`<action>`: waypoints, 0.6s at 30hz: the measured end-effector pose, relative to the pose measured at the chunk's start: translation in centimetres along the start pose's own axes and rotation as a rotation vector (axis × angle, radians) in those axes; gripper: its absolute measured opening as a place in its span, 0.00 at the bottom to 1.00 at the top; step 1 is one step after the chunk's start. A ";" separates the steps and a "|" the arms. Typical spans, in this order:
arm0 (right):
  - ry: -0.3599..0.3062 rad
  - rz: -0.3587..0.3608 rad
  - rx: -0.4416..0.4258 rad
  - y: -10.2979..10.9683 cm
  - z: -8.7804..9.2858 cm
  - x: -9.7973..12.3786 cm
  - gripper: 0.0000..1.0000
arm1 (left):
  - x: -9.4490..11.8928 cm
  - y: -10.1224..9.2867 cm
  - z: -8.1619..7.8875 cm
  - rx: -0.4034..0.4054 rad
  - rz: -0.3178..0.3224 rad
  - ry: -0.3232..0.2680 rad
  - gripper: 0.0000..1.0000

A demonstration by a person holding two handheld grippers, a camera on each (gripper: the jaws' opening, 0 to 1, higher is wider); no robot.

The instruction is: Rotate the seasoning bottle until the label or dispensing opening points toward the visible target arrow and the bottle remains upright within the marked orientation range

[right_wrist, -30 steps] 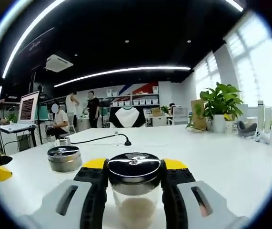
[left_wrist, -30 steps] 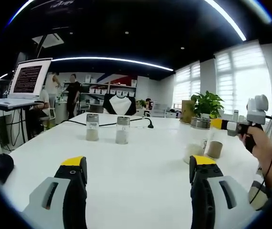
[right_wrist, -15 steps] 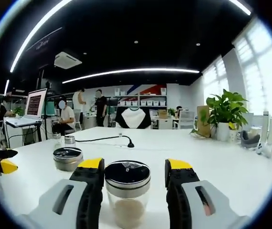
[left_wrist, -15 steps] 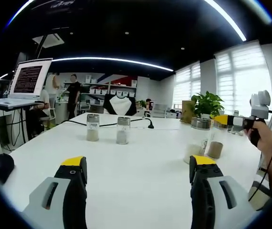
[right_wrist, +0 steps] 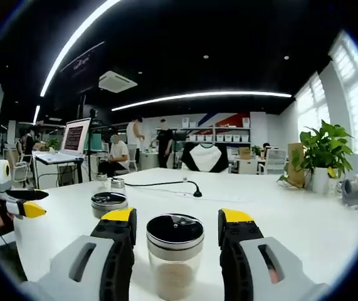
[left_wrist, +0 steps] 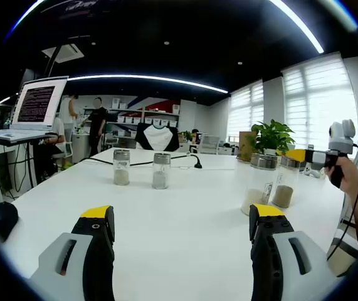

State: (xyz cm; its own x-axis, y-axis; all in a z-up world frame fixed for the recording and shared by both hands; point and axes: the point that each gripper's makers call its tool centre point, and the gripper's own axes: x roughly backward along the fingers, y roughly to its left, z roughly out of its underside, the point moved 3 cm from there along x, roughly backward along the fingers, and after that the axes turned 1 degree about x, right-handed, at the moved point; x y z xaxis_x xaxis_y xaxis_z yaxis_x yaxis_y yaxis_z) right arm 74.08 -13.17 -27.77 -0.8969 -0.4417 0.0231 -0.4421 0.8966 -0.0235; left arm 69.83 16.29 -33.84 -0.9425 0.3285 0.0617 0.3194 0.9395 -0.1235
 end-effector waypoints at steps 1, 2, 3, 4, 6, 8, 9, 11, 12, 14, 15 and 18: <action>-0.005 0.001 0.001 -0.2 -0.1 0.1 0.52 | 0.0 0.0 -0.1 -0.001 -0.001 -0.002 0.94; -0.010 0.007 -0.003 -0.6 -0.1 0.1 0.52 | 0.0 0.1 -0.1 -0.001 -0.003 -0.002 0.94; -0.007 0.012 0.000 -0.7 -0.1 0.1 0.52 | 0.0 0.1 -0.1 0.000 -0.005 -0.003 0.94; 0.001 0.019 0.012 -1.0 0.1 0.1 0.52 | 0.0 0.2 -0.1 0.001 -0.005 -0.003 0.94; 0.005 0.012 0.012 -1.1 0.3 0.1 0.52 | 0.0 0.2 0.0 0.003 -0.007 0.001 0.94; 0.012 -0.040 0.000 -0.5 0.6 0.0 0.52 | 0.0 0.2 0.0 0.004 -0.005 0.002 0.94; 0.028 -0.057 0.010 -0.2 0.9 -0.1 0.52 | 0.0 0.1 0.1 0.002 -0.003 0.003 0.94; 0.023 -0.047 0.018 -0.2 1.0 -0.2 0.52 | 0.0 0.1 0.0 0.002 -0.002 0.002 0.94; 0.022 -0.047 0.023 -0.2 1.1 -0.3 0.52 | 0.0 0.1 0.0 0.003 -0.002 0.002 0.94; 0.029 -0.054 0.016 -0.2 1.2 -0.4 0.52 | 0.0 0.1 0.0 0.003 -0.002 0.003 0.94; 0.032 -0.058 0.007 -0.2 1.3 -0.5 0.51 | 0.0 0.1 0.0 0.003 -0.003 0.002 0.94; 0.035 -0.063 0.000 -0.1 1.4 -0.6 0.51 | 0.0 0.2 0.0 0.004 -0.005 0.000 0.94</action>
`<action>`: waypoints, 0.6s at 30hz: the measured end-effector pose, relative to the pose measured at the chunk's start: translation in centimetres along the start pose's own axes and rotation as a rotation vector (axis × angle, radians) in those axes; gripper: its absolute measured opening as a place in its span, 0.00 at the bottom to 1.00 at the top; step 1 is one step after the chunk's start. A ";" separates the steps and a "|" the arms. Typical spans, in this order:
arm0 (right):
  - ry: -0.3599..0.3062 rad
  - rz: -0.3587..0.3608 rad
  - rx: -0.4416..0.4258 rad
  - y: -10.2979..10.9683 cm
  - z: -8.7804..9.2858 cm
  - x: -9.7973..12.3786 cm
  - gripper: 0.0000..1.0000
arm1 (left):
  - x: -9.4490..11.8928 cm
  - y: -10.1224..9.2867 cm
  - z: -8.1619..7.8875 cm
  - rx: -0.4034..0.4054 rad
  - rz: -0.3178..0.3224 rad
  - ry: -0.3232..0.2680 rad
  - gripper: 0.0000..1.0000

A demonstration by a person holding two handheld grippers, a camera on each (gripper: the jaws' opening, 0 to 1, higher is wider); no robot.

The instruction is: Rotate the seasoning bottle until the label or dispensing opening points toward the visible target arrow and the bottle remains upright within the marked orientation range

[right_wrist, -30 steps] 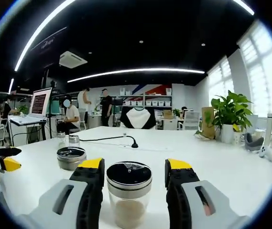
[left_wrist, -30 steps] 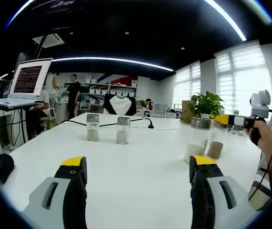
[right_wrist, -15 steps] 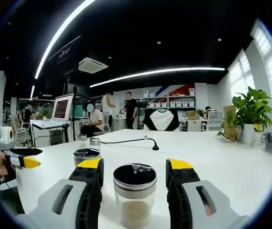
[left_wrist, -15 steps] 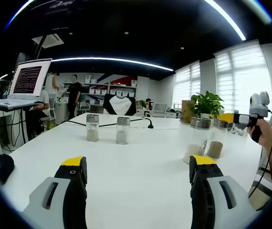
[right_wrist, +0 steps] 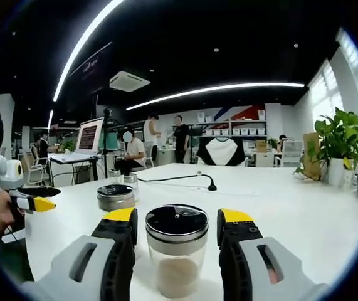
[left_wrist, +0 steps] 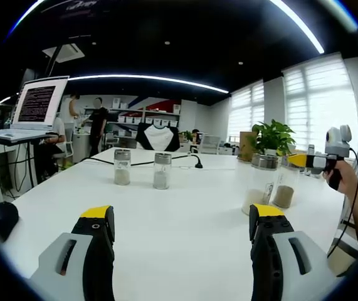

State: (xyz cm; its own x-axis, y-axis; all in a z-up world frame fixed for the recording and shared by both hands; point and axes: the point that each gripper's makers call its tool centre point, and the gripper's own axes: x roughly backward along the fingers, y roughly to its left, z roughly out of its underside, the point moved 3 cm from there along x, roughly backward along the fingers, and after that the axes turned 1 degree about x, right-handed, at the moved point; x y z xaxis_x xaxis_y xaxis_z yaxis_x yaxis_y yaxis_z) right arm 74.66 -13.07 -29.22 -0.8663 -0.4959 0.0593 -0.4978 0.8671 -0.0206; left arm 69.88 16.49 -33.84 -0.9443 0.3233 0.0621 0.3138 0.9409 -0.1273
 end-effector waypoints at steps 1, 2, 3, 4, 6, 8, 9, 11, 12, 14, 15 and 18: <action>0.001 0.000 0.001 0.0 0.0 -0.1 0.51 | 0.0 0.0 0.0 0.001 -0.001 -0.001 0.94; 0.003 -0.002 0.001 0.0 0.1 -0.1 0.50 | 0.0 0.1 0.0 0.001 -0.002 0.000 0.94; 0.005 -0.004 0.001 0.1 0.1 -0.2 0.50 | 0.0 0.1 0.0 0.001 -0.003 0.000 0.94; 0.006 -0.004 0.000 0.1 0.2 -0.2 0.50 | 0.0 0.1 0.0 0.002 -0.003 0.000 0.94; 0.001 -0.004 -0.001 0.2 0.3 -0.3 0.47 | 0.0 0.1 0.0 0.003 -0.003 0.000 0.94; -0.003 -0.005 0.007 0.3 0.4 -0.4 0.46 | 0.0 0.1 0.0 0.002 -0.002 -0.001 0.94; -0.002 -0.004 0.007 0.3 0.5 -0.4 0.45 | 0.0 0.1 0.0 0.002 -0.002 -0.001 0.94; 0.013 -0.016 0.027 0.4 0.8 -0.7 0.45 | 0.0 0.0 0.1 0.003 -0.001 0.001 0.94; 0.017 -0.014 0.027 0.3 0.9 -0.7 0.44 | 0.0 0.0 0.1 0.003 0.000 0.002 0.94; 0.010 -0.006 0.016 0.0 0.9 -0.6 0.40 | 0.0 0.0 0.1 0.003 -0.001 -0.001 0.94; 0.002 -0.019 0.008 0.0 0.9 -0.5 0.40 | 0.0 0.0 0.1 0.004 -0.002 -0.001 0.94; -0.003 -0.029 0.014 -0.2 0.8 -0.5 0.40 | 0.0 0.1 0.1 0.004 -0.004 0.000 0.94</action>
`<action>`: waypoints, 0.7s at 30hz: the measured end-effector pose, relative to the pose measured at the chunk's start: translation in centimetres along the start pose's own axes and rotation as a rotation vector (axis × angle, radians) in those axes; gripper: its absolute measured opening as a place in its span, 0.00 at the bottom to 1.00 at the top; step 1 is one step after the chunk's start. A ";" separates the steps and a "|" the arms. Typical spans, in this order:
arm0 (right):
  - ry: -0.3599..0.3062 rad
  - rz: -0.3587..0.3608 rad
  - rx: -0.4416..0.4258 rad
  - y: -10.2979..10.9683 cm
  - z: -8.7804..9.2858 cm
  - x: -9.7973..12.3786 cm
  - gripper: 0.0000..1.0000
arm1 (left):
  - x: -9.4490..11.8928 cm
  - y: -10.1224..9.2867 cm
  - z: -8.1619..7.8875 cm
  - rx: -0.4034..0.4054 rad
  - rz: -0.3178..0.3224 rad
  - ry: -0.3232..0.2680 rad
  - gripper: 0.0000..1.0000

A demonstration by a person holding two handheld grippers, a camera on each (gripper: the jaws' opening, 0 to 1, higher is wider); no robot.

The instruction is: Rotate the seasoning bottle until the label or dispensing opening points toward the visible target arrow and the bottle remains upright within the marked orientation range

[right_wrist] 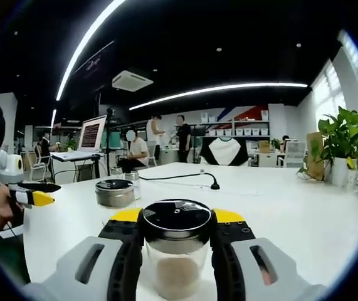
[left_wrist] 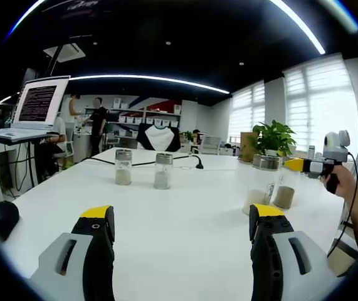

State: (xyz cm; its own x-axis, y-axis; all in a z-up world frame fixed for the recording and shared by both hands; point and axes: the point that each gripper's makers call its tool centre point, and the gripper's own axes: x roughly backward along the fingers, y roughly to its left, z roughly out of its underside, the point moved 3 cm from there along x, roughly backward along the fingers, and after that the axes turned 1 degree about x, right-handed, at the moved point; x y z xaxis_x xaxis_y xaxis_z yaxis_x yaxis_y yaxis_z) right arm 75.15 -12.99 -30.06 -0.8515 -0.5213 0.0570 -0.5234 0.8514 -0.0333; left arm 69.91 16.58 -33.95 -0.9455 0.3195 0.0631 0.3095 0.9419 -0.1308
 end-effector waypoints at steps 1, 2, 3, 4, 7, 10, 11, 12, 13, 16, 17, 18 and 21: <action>0.000 -0.003 0.002 0.0 0.0 0.0 0.40 | 0.0 0.0 0.0 0.001 0.000 0.001 0.94; 0.001 -0.004 0.001 -0.1 0.0 0.0 0.40 | 0.0 0.0 0.0 0.001 0.001 0.002 0.94; -0.001 -0.004 -0.001 -0.1 0.0 -0.1 0.40 | -0.1 -0.1 0.1 0.000 0.002 0.003 0.94; -0.002 -0.004 -0.002 -0.1 0.0 -0.1 0.40 | -0.1 -0.1 0.1 0.000 0.003 0.003 0.94; -0.005 -0.002 -0.001 -0.2 -0.1 -0.1 0.40 | -0.1 -0.2 0.1 -0.001 0.006 0.004 0.94; -0.005 0.006 0.000 -0.3 -0.1 -0.1 0.40 | -0.1 -0.2 0.0 0.001 0.005 0.002 0.94; -0.004 0.008 0.000 -0.3 -0.1 -0.2 0.40 | 0.0 -0.1 0.0 0.001 0.004 0.000 0.94; -0.004 0.010 -0.001 -0.3 -0.1 -0.2 0.40 | 0.0 -0.1 0.0 0.001 0.003 0.000 0.94; -0.004 0.011 -0.001 -0.3 -0.1 -0.2 0.40 | 0.0 0.0 -0.1 0.001 0.002 -0.001 0.94; -0.006 0.018 0.001 -0.3 -0.1 -0.2 0.40 | 0.0 0.0 -0.1 0.003 0.004 -0.003 0.94; -0.006 0.020 0.001 -0.4 -0.1 -0.2 0.40 | 0.0 0.0 -0.1 0.003 0.005 -0.004 0.94; -0.002 0.024 0.002 -0.3 -0.1 -0.2 0.40 | 0.0 0.0 -0.2 0.004 0.005 -0.005 0.94; -0.001 0.025 0.002 -0.3 -0.1 -0.2 0.40 | 0.0 0.0 -0.1 0.007 0.006 -0.004 0.94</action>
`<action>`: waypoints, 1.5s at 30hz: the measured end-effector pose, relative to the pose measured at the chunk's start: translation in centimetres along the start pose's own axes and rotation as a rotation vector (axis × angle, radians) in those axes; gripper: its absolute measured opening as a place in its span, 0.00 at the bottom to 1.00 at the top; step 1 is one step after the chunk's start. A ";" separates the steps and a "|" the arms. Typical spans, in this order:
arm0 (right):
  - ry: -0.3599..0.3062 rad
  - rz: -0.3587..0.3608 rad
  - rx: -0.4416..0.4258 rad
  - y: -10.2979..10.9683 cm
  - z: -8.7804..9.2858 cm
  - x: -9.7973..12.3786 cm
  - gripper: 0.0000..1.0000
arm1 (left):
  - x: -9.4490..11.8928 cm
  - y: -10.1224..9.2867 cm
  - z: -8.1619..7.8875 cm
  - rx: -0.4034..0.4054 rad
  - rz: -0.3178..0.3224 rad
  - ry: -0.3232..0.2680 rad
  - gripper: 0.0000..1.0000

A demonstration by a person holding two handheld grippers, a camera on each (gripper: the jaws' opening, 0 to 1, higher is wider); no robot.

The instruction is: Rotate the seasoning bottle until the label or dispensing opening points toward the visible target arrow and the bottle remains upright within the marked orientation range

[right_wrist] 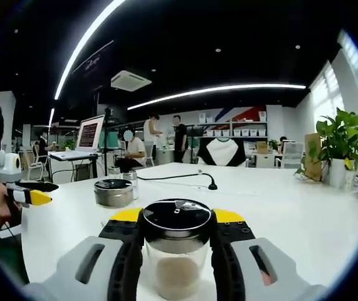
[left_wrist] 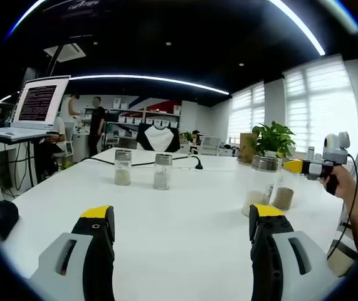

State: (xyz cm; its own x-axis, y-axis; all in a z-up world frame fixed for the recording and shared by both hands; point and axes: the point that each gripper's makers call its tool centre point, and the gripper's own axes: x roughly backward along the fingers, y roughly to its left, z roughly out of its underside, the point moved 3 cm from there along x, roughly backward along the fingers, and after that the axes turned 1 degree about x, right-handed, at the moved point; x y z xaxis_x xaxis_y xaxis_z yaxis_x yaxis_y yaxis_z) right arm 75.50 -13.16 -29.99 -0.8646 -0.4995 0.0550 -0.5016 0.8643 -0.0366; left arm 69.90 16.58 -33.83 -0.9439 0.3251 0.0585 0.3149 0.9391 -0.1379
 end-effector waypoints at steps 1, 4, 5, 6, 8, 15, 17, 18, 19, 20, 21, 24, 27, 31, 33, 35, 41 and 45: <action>0.001 0.002 0.001 0.0 0.0 0.0 0.40 | 0.0 0.0 0.0 0.001 0.000 0.001 0.94; 0.002 0.007 0.002 0.0 0.0 0.0 0.39 | 0.0 0.0 0.0 0.003 0.002 0.001 0.94; 0.003 0.009 0.002 0.0 0.0 0.0 0.39 | 0.0 -0.1 0.1 0.002 0.002 0.001 0.94; 0.004 0.014 0.002 0.0 0.0 0.0 0.39 | 0.0 -0.1 0.1 0.002 0.002 0.001 0.94; 0.003 0.021 0.003 0.1 0.0 0.1 0.39 | 0.0 -0.1 0.1 0.002 0.003 0.002 0.94; 0.005 0.048 0.004 0.1 0.1 0.1 0.39 | 0.0 0.0 0.1 0.009 -0.005 0.004 0.94; 0.008 0.059 0.004 0.2 0.1 0.1 0.39 | 0.0 0.1 0.1 0.005 -0.009 0.003 0.94; 0.009 0.062 0.006 0.2 0.1 0.1 0.39 | 0.0 0.1 0.1 0.005 -0.007 0.003 0.94; 0.010 0.065 0.004 0.2 0.1 0.1 0.39 | 0.0 0.0 0.2 0.006 -0.006 0.004 0.94; 0.009 0.069 0.003 0.2 0.1 0.1 0.39 | 0.0 0.0 0.2 0.009 -0.005 0.005 0.94; 0.010 0.075 0.004 0.2 0.1 0.1 0.39 | 0.0 0.0 0.3 0.010 -0.005 0.007 0.94; 0.016 0.093 0.005 0.3 0.1 0.1 0.39 | -0.1 0.0 0.2 0.009 -0.002 0.007 0.94; 0.017 0.109 0.004 0.4 0.1 0.2 0.39 | 0.0 0.0 0.2 0.009 -0.003 0.007 0.93; 0.014 0.131 0.004 0.5 0.2 0.1 0.39 | 0.0 0.1 0.2 0.010 -0.005 0.007 0.93; 0.014 0.143 0.005 0.5 0.1 0.1 0.39 | 0.0 0.1 0.2 0.010 -0.004 0.006 0.93; 0.012 0.160 0.004 0.4 0.1 0.1 0.39 | 0.0 0.0 0.2 0.010 -0.004 0.005 0.93; 0.017 0.219 0.004 0.4 0.1 0.1 0.39 | 0.0 -0.1 0.2 0.007 0.001 0.004 0.94; 0.018 0.254 -0.002 0.5 0.1 0.1 0.40 | 0.0 -0.3 -0.1 0.007 0.010 -0.014 0.94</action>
State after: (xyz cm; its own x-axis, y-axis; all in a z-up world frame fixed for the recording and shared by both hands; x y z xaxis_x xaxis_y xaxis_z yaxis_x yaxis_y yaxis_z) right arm 75.15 -12.75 -30.15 -0.9621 -0.2653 0.0623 -0.2685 0.9620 -0.0493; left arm 69.82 16.32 -33.69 -0.9419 0.3332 0.0431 0.3241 0.9348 -0.1451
